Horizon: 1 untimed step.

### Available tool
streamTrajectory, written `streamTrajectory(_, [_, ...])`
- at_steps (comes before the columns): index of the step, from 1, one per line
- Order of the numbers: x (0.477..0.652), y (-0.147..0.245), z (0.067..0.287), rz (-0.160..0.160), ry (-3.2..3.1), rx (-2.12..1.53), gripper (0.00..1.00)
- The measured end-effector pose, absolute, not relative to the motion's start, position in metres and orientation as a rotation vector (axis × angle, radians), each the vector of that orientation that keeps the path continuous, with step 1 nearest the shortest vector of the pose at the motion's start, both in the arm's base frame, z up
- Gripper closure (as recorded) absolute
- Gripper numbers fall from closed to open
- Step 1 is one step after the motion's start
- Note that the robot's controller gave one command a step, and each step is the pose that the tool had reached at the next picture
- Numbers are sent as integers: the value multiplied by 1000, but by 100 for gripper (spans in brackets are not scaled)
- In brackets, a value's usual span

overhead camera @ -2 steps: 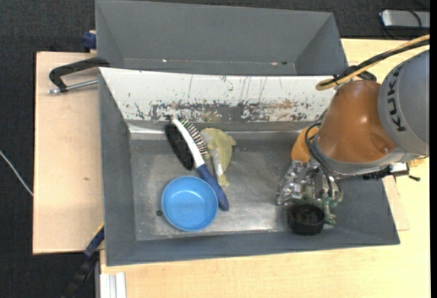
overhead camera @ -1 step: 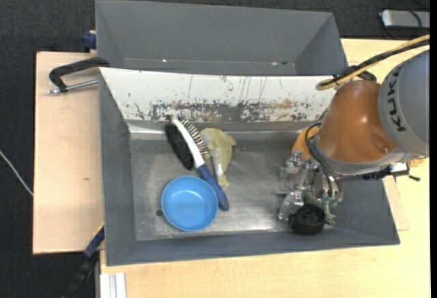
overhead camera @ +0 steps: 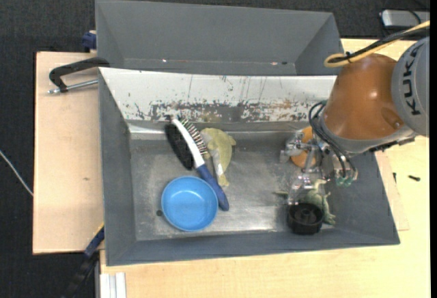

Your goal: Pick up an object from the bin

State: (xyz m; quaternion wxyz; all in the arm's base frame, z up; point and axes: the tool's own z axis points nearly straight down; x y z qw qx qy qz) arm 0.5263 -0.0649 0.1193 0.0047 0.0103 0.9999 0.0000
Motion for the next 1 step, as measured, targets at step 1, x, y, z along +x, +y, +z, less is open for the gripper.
streamTrajectory(1, [517,-81,94,0,3117,-308,0])
